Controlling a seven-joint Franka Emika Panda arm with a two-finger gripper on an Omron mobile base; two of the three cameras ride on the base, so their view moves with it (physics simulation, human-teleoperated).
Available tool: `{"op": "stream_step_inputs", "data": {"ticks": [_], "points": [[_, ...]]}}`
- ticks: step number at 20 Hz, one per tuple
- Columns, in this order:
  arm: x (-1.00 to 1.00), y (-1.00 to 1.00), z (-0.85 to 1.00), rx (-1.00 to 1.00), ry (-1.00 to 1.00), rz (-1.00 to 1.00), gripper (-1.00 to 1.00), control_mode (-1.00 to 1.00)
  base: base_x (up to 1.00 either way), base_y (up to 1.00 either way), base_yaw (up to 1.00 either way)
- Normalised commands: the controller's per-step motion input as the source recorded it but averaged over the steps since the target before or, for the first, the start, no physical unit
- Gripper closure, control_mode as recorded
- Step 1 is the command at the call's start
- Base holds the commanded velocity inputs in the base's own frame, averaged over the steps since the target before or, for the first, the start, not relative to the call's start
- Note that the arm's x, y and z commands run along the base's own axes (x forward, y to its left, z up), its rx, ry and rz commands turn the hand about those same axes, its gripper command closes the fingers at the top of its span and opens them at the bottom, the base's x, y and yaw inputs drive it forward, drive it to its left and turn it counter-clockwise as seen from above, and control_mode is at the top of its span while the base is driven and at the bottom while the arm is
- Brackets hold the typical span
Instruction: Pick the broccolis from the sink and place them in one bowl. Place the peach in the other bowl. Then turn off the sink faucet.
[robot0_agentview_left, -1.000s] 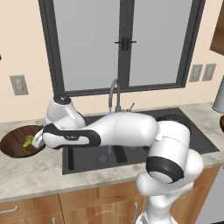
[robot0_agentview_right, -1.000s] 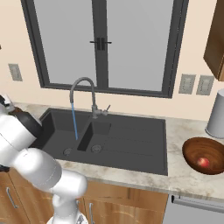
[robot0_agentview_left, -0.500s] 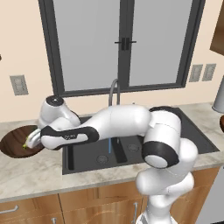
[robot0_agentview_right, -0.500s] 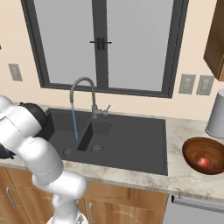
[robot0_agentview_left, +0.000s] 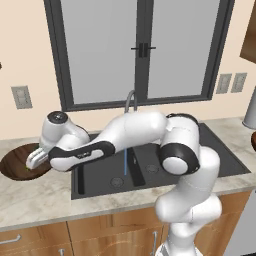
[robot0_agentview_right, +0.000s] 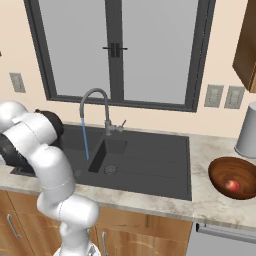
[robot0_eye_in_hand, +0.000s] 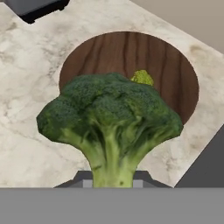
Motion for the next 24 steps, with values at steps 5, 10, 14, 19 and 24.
{"op": "stream_step_inputs", "data": {"ticks": [5, 10, 14, 19, 24], "points": [[0.17, 0.23, -0.17, -0.04, 0.00, -0.03, 1.00, -1.00, 0.00, 0.00, 0.00], [0.27, 0.36, 0.00, 0.00, 0.00, -0.08, 1.00, -1.00, 0.00, 0.00, 0.00], [0.31, 0.40, 0.00, 0.00, 0.00, -0.12, 1.00, -1.00, 0.00, 0.00, 0.00], [0.28, 0.25, 0.00, 0.00, 0.00, -0.11, -1.00, -1.00, 0.00, 0.00, 0.00], [0.27, 0.00, -0.05, 0.00, 0.00, -0.11, -1.00, -1.00, 0.00, 0.00, 0.00]]}}
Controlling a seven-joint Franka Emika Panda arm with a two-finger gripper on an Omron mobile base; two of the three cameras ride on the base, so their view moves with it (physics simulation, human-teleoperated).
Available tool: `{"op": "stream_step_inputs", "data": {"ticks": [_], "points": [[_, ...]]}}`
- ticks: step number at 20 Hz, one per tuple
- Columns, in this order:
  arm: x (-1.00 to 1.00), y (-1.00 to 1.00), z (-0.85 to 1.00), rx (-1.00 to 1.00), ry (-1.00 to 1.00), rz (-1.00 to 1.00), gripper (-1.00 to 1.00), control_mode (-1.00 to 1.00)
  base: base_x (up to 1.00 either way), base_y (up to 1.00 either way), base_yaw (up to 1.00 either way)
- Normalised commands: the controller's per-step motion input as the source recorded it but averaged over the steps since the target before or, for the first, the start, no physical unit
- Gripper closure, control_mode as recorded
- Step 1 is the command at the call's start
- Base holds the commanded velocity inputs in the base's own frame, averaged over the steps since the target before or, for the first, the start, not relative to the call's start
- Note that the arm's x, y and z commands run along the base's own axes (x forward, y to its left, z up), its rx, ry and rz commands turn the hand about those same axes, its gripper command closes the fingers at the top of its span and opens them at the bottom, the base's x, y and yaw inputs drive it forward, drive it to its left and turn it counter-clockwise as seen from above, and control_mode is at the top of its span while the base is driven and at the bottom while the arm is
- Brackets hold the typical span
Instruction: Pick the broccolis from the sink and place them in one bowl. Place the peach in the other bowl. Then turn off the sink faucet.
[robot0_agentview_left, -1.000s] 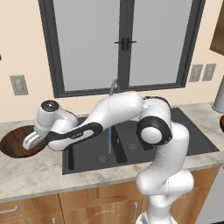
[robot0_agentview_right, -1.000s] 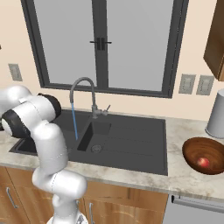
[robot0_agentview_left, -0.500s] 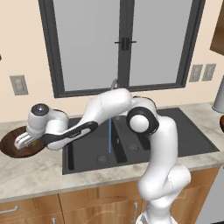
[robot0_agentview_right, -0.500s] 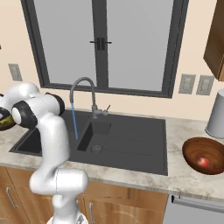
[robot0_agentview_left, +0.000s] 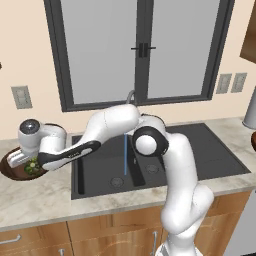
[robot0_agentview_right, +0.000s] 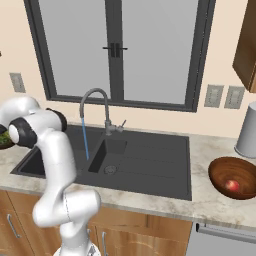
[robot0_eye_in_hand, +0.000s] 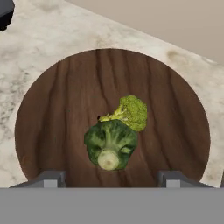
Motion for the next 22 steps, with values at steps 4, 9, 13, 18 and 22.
{"op": "stream_step_inputs", "data": {"ticks": [4, 9, 13, 18, 22], "points": [[0.13, -0.02, 0.00, 0.00, 0.00, -0.11, -1.00, -1.00, 0.00, 0.00, 0.00], [-0.05, -0.41, 0.19, 0.01, 0.00, -0.13, -1.00, -1.00, 0.00, 0.00, 0.00], [-0.28, -0.69, 0.18, 0.06, -0.02, -0.08, -1.00, -1.00, 0.00, 0.00, 0.00], [-0.51, -0.69, 0.28, 0.07, -0.12, -0.03, -1.00, -1.00, 0.00, 0.00, 0.00], [-0.42, -0.69, 0.33, 0.06, -0.11, -0.02, -1.00, -1.00, 0.00, 0.00, 0.00]]}}
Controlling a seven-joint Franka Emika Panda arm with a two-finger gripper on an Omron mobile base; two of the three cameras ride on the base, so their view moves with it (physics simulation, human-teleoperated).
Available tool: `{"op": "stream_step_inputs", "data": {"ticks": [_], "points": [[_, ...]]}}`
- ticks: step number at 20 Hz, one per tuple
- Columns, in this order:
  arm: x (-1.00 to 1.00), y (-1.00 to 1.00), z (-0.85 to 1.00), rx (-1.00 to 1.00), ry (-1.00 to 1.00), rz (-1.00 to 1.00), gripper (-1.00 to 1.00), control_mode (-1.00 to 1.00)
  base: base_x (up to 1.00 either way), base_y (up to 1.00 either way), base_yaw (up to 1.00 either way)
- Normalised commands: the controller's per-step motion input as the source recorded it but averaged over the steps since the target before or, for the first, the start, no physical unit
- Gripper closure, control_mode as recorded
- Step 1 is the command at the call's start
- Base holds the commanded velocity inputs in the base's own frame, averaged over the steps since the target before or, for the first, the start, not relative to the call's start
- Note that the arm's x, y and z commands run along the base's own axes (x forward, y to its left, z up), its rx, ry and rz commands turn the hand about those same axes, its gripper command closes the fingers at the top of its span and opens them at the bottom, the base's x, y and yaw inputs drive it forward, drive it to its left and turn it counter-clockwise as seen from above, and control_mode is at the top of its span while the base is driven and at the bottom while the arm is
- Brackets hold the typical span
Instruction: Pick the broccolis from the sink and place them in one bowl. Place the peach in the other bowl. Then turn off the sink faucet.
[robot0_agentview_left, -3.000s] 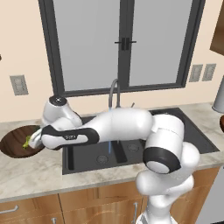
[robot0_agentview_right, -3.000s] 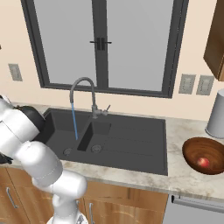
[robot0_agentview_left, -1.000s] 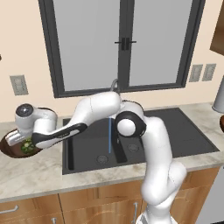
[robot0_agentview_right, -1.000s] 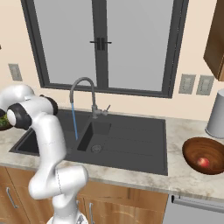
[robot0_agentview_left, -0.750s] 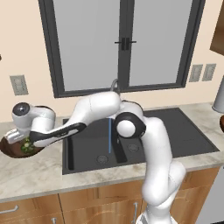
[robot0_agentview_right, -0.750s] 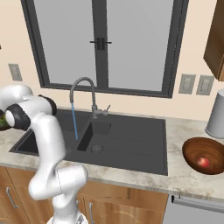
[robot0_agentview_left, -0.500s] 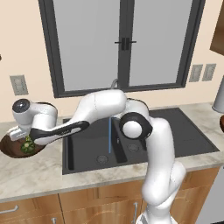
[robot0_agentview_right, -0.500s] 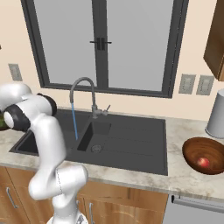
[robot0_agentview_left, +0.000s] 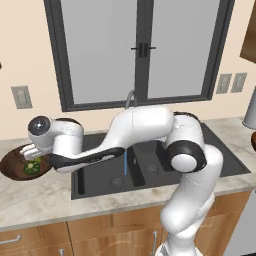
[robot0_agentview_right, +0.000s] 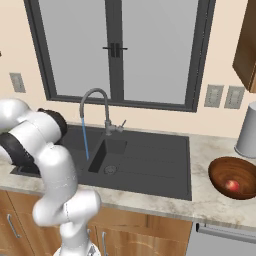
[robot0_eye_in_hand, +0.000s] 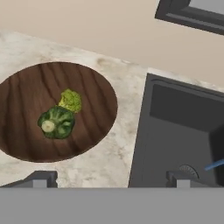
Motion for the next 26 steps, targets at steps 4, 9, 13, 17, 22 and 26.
{"op": "stream_step_inputs", "data": {"ticks": [4, 9, 13, 17, 22, 26], "points": [[-0.14, -0.67, 0.52, 0.12, -0.04, 0.00, -1.00, -1.00, 0.00, 0.00, 0.00], [-0.08, -0.53, 0.59, 0.10, 0.00, 0.02, -1.00, -1.00, 0.00, 0.00, 0.00], [-0.39, -0.54, 0.28, 0.01, 0.00, 0.10, -1.00, -1.00, 0.00, 0.00, 0.00], [-0.50, -0.36, 0.13, -0.02, 0.00, 0.22, -1.00, -1.00, 0.00, 0.00, 0.00], [-0.31, -0.45, 0.20, -0.04, 0.00, 0.25, -1.00, -1.00, 0.00, 0.00, 0.00], [-0.18, -0.42, 0.18, 0.00, 0.00, 0.28, -1.00, -1.00, 0.00, 0.00, 0.00]]}}
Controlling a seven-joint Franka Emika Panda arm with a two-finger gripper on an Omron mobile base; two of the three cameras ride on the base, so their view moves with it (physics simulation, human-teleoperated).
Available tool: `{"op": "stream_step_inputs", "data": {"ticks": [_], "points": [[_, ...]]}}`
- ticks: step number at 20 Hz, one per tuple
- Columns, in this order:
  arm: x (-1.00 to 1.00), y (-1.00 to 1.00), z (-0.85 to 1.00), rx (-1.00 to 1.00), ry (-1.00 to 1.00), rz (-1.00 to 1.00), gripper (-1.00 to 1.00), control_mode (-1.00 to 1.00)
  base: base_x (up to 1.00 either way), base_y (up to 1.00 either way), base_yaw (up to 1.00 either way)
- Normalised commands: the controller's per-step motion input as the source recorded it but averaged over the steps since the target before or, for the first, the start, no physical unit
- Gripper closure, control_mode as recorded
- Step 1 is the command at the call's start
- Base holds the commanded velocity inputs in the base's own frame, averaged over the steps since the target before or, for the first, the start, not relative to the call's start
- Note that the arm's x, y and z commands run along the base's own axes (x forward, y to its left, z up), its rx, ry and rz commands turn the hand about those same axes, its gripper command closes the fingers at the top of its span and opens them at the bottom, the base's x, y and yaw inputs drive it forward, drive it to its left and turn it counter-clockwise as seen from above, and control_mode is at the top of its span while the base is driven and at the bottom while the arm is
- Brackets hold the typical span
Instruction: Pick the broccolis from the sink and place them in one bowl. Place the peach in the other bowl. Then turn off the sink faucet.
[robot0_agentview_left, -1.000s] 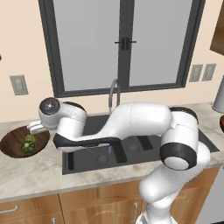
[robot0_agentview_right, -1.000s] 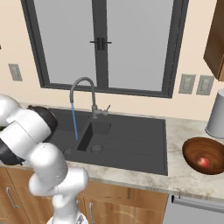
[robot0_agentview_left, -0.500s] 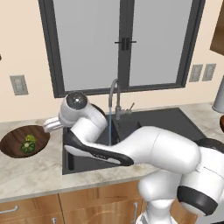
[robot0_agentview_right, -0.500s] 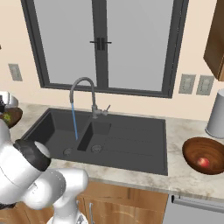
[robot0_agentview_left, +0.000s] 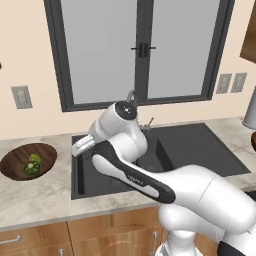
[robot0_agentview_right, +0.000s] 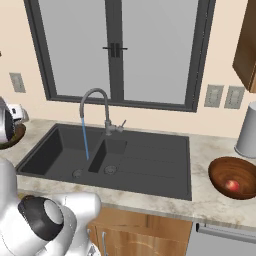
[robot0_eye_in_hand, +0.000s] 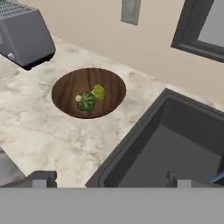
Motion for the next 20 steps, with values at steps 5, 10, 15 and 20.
{"op": "stream_step_inputs", "data": {"ticks": [5, 10, 15, 20], "points": [[-0.24, -0.38, 0.08, -0.01, 0.00, 0.28, -1.00, -1.00, 0.00, 0.00, 0.00], [-0.40, -0.42, 0.05, 0.00, -0.04, 0.25, -1.00, -1.00, 0.00, 0.00, 0.00], [-0.30, -0.45, 0.06, 0.00, -0.21, 0.28, -1.00, -1.00, 0.00, 0.00, 0.00], [-0.04, -0.43, 0.00, 0.00, -0.24, 0.34, -1.00, -1.00, 0.00, 0.00, 0.00]]}}
